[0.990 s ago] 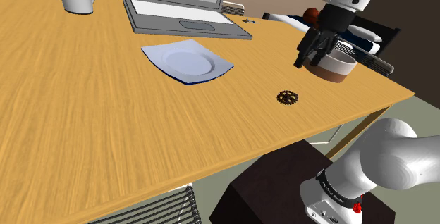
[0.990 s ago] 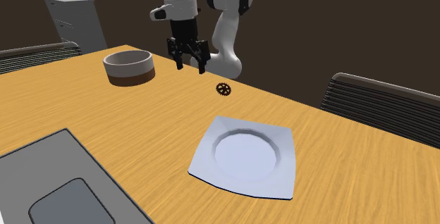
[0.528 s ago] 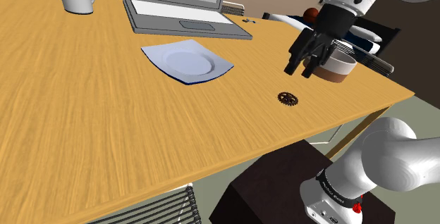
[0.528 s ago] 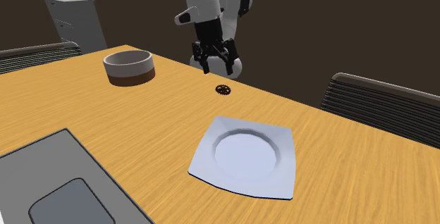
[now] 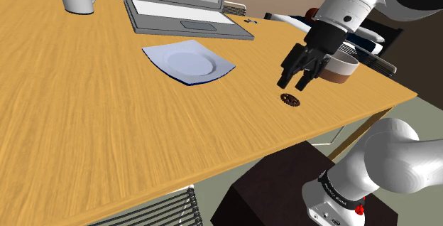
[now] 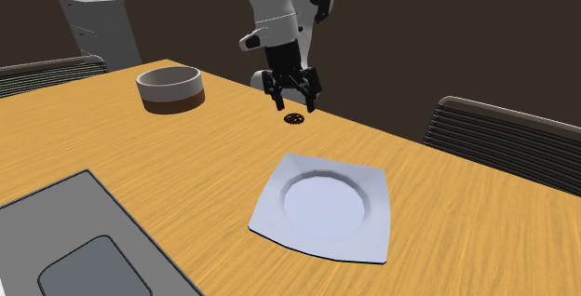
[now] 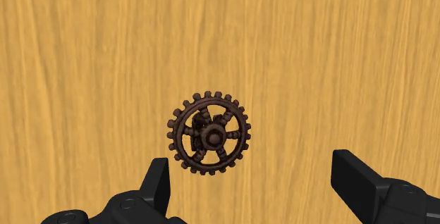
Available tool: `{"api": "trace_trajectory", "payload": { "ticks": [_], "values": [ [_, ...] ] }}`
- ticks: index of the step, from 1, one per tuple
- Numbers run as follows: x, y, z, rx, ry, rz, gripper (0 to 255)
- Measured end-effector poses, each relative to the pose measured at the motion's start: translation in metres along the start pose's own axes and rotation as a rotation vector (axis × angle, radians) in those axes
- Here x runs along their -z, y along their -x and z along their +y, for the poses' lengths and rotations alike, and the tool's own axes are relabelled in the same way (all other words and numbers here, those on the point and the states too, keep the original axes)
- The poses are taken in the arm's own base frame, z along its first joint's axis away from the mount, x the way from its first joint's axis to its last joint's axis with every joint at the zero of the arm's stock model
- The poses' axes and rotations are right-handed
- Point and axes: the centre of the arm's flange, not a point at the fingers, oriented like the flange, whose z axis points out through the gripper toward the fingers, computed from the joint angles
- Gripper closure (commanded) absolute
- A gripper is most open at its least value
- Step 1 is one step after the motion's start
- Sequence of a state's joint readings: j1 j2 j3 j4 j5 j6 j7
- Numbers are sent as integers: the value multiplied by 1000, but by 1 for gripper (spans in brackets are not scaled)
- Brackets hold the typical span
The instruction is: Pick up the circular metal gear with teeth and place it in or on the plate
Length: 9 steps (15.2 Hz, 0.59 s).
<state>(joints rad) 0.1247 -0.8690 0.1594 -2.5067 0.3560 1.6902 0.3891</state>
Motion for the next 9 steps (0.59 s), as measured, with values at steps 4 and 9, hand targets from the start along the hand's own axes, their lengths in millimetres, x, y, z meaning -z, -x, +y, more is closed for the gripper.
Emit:
{"api": "trace_trajectory", "payload": {
  "ticks": [4,9],
  "values": [
    [-5,0,0,0,0,0,0],
    [-5,0,0,0,0,0,255]
  ]
}}
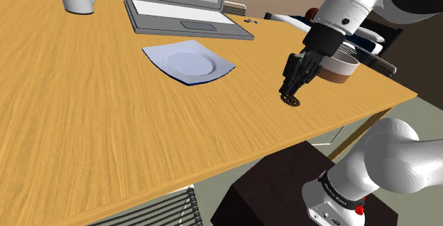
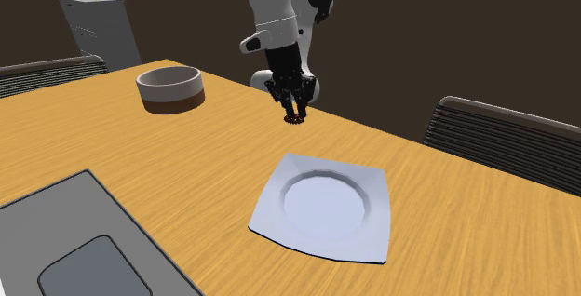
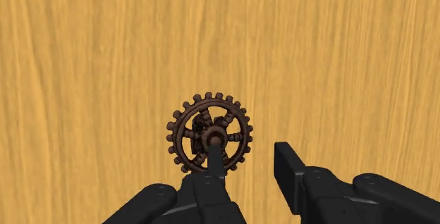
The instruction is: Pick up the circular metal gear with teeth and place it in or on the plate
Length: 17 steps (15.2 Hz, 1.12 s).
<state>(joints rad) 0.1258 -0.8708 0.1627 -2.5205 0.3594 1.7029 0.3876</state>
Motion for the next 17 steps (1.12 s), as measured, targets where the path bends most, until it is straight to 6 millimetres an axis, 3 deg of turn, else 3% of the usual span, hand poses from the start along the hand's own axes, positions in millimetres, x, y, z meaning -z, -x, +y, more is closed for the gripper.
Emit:
{"api": "trace_trajectory", "payload": {
  "ticks": [7,8,10,12,17],
  "values": [
    [0,0,0,0,0,0,255],
    [0,0,0,0,0,0,0],
    [3,7,-1,-47,23,13,0],
    [10,27,-9,-262,92,50,0],
    [-9,36,-10,-385,126,70,0]
  ]
}}
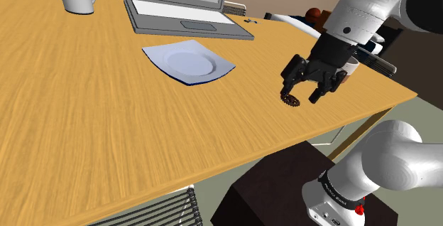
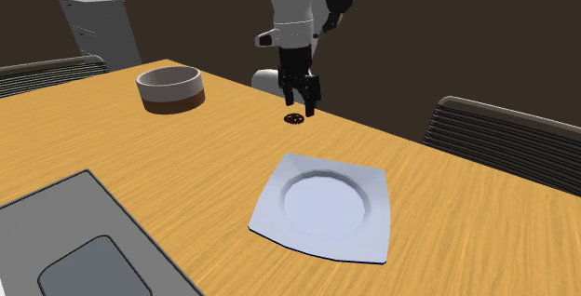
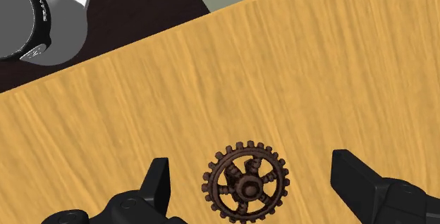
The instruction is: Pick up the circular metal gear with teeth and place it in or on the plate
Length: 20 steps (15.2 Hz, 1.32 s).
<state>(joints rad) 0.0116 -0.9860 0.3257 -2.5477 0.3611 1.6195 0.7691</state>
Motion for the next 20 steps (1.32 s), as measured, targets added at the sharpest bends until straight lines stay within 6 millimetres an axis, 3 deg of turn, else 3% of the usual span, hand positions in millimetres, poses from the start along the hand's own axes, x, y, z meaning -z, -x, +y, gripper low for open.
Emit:
{"api": "trace_trajectory", "payload": {
  "ticks": [3,9,10,20],
  "values": [
    [-15,0,0,-4,1,1,0],
    [-19,0,0,-5,1,1,0],
    [-19,0,0,-5,1,1,255],
    [-16,0,1,-5,-1,7,255]
  ]
}}
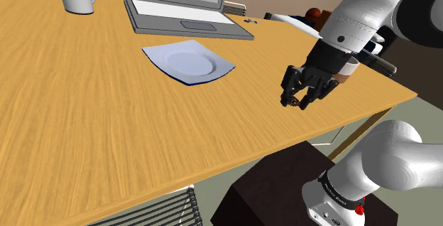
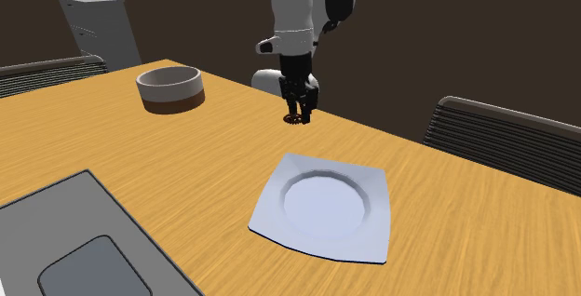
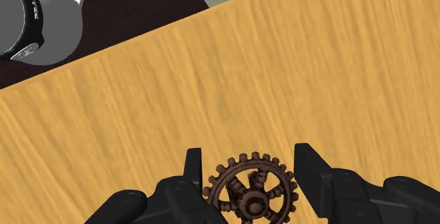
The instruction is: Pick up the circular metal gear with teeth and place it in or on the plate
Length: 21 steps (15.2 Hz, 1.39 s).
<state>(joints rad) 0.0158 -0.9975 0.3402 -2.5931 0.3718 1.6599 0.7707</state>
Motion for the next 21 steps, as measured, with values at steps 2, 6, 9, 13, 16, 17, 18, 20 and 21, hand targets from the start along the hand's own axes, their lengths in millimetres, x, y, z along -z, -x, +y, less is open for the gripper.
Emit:
{"api": "trace_trajectory", "payload": {
  "ticks": [2,6,9,13,16,17,18,20,21],
  "values": [
    [4,0,-1,0,2,-4,255],
    [22,1,-2,0,2,-6,255],
    [39,2,-4,1,2,-6,255],
    [60,2,-7,1,2,-6,255],
    [76,3,-8,1,2,-6,255],
    [81,3,-9,1,2,-6,255],
    [86,4,-9,1,2,-6,255],
    [90,4,-9,1,2,-6,0],
    [90,4,-9,1,2,-6,0]
  ]
}}
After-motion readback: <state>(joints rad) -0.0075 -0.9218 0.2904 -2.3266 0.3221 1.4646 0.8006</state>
